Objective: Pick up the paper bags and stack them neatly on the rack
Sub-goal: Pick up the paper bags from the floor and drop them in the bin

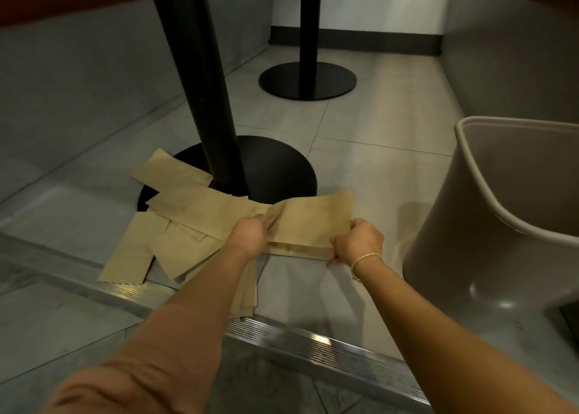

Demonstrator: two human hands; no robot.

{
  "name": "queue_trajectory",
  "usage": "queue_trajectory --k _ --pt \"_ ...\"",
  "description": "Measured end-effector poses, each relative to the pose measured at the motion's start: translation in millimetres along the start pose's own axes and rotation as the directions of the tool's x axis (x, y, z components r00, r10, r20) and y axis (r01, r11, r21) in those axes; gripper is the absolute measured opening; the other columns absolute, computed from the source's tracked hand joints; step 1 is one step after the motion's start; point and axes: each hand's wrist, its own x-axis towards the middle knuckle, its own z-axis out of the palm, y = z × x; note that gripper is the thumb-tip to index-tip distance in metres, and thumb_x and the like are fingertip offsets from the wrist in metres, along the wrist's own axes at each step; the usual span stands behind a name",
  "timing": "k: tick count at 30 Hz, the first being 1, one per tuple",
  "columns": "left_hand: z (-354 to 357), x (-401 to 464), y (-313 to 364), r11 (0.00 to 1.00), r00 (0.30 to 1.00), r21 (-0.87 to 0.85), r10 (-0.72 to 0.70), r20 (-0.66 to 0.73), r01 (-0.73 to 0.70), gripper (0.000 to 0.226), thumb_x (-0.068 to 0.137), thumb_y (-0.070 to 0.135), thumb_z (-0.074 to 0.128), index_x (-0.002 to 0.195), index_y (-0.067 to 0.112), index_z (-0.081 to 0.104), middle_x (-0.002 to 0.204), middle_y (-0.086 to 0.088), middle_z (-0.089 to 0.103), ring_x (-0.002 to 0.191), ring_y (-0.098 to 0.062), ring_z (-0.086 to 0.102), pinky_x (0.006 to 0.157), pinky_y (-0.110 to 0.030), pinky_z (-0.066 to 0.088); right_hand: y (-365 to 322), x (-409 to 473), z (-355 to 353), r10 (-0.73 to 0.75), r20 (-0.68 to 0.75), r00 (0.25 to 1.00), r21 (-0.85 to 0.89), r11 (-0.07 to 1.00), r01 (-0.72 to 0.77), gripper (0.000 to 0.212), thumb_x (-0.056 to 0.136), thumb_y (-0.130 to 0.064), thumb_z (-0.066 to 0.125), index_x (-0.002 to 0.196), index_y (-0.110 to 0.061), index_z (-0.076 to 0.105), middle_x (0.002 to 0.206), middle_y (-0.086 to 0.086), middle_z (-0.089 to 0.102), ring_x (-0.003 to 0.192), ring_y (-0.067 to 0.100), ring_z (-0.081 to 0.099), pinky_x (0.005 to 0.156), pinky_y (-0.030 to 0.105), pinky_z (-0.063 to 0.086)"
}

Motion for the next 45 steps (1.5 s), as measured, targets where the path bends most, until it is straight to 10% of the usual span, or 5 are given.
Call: queue_trajectory --k 5,11,26,40,45 --pt "-23.5 -13.9 12.0 0.969 0.978 -0.248 -0.029 -0.206 -0.024 0.022 0.098 0.005 0.033 0.103 0.000 0.054 0.098 -0.019 0.062 0.088 -0.029 0.059 0.073 -0.035 0.046 -28.3 -22.7 -23.1 -0.152 -0.087 0.984 0.007 0.988 0.154 0.024 0.081 -0.007 0.048 0.063 -0.021 0.053 0.083 0.014 0.066 0.073 0.038 0.066 0.069 0.047 0.058" --pt "-62.1 -34.0 33.8 0.913 0.945 -0.400 -0.056 -0.323 -0.083 0.026 0.099 0.019 0.039 0.116 0.005 0.052 0.101 -0.018 0.062 0.086 -0.027 0.059 0.069 -0.033 0.046 -77.1 -53.4 -63.6 -0.345 -0.218 0.913 0.003 0.935 0.354 0.020 0.088 -0.013 0.042 0.074 -0.019 0.054 0.081 0.013 0.064 0.074 0.036 0.066 0.071 0.046 0.057" --pt "-8.1 -44.1 37.2 0.985 0.999 0.169 -0.031 0.029 0.026 0.035 0.102 0.020 0.034 0.128 0.002 0.047 0.135 -0.015 0.048 0.125 -0.027 0.047 0.100 -0.030 0.037 -111.7 -66.9 -134.0 -0.480 -0.388 0.787 -0.102 0.871 0.481 0.022 0.089 -0.012 0.040 0.087 -0.017 0.062 0.079 0.011 0.065 0.072 0.029 0.065 0.068 0.044 0.058" --pt "38.6 -1.6 17.5 0.962 0.971 0.131 -0.232 -0.064 0.239 0.077 0.089 0.058 0.047 0.135 -0.001 0.029 0.133 -0.019 0.043 0.118 -0.029 0.046 0.098 -0.031 0.035 -79.9 -34.6 -82.2 -0.452 -0.250 0.856 -0.201 0.889 0.411 0.025 0.091 -0.009 0.042 0.102 -0.013 0.064 0.084 0.005 0.060 0.081 0.025 0.060 0.071 0.030 0.050" --pt "39.9 2.6 23.2 0.959 0.954 -0.025 -0.285 -0.090 0.284 0.065 0.087 0.038 0.062 0.130 0.000 0.032 0.125 -0.017 0.047 0.111 -0.026 0.050 0.082 -0.026 0.040 -78.0 -31.2 -73.6 -0.446 -0.230 0.865 -0.221 0.890 0.400 0.024 0.091 -0.010 0.042 0.101 -0.013 0.064 0.085 0.007 0.062 0.077 0.025 0.058 0.065 0.027 0.045"
